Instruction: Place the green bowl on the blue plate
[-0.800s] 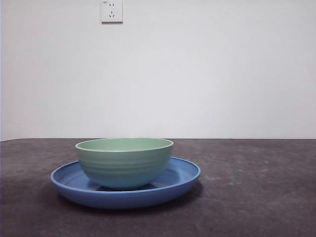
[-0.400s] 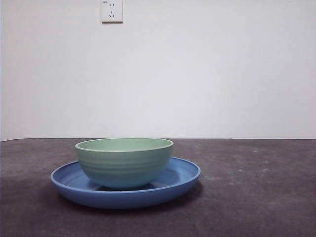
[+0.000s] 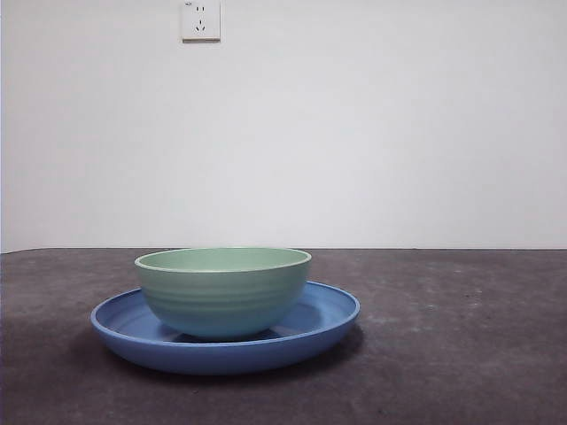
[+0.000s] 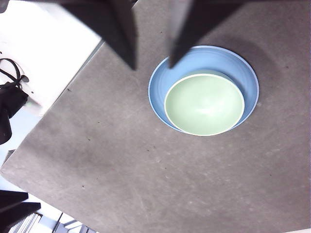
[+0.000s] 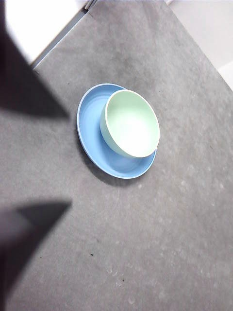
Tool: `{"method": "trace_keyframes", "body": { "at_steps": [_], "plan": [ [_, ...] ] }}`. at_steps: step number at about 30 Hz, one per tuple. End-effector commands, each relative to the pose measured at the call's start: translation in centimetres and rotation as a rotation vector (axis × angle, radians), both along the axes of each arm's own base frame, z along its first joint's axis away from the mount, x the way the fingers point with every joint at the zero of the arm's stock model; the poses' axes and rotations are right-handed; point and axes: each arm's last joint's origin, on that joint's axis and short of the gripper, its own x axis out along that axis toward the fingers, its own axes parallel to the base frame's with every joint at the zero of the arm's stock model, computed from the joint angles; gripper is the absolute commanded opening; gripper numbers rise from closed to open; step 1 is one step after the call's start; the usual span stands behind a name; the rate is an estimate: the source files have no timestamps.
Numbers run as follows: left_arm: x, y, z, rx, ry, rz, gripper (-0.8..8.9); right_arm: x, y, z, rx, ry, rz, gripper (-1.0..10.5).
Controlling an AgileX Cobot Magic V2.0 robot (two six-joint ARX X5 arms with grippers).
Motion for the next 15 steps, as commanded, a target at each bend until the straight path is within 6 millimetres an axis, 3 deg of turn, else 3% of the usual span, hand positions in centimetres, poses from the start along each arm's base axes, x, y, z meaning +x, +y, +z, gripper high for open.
{"method": "trace_keyframes", "body": {
  "at_steps": [1, 15],
  "plan": [
    [-0.01, -0.01, 0.29, -0.004, -0.014, -0.004, 0.16, 0.07, 0.07, 0.25, 0.01, -0.012, 0.007, 0.2],
    [-0.01, -0.01, 0.29, -0.004, -0.013, -0.004, 0.19, 0.07, 0.06, 0.28, 0.009, -0.016, 0.003, 0.2]
  ]
}}
